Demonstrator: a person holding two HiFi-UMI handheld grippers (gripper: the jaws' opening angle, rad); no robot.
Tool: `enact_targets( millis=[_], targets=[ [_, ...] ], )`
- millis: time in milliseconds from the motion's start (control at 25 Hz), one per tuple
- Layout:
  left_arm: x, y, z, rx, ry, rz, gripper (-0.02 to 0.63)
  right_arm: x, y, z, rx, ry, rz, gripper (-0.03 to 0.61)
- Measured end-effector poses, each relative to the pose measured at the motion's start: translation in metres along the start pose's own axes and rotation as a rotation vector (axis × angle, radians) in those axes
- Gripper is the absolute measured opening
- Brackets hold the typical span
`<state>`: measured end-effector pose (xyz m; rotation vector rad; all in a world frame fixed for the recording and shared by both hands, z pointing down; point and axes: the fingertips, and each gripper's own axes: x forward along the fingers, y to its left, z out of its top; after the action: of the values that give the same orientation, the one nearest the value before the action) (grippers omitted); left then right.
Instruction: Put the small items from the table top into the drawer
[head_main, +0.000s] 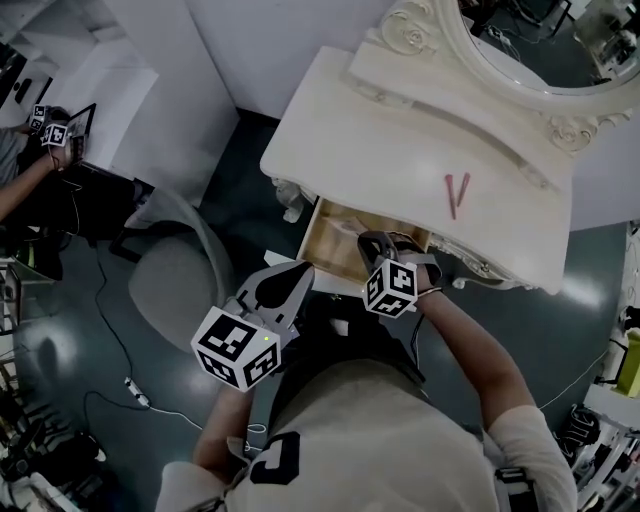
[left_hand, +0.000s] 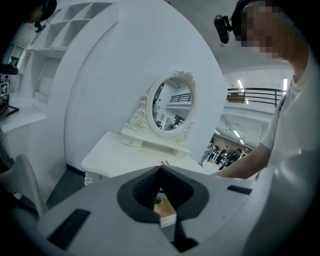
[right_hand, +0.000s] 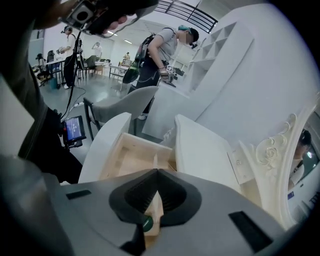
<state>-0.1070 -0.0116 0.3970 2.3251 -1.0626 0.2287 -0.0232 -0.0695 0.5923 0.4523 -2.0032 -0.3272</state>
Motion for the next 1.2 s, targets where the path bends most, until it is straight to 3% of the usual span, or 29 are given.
enact_targets(
  millis=[680,1200],
  targets=[
    [0.008,0.012,-0.005,-0.022,0.035,0.003,0.055,0.026,0.044,-0.027,-0.042,0.054,0.140,0.028],
    [0.021,0.024,-0.013,-0.043,0.055,0.021,0.055,0.037,0.036,-0.034,-0.024,0.066,0.135,0.028]
  ],
)
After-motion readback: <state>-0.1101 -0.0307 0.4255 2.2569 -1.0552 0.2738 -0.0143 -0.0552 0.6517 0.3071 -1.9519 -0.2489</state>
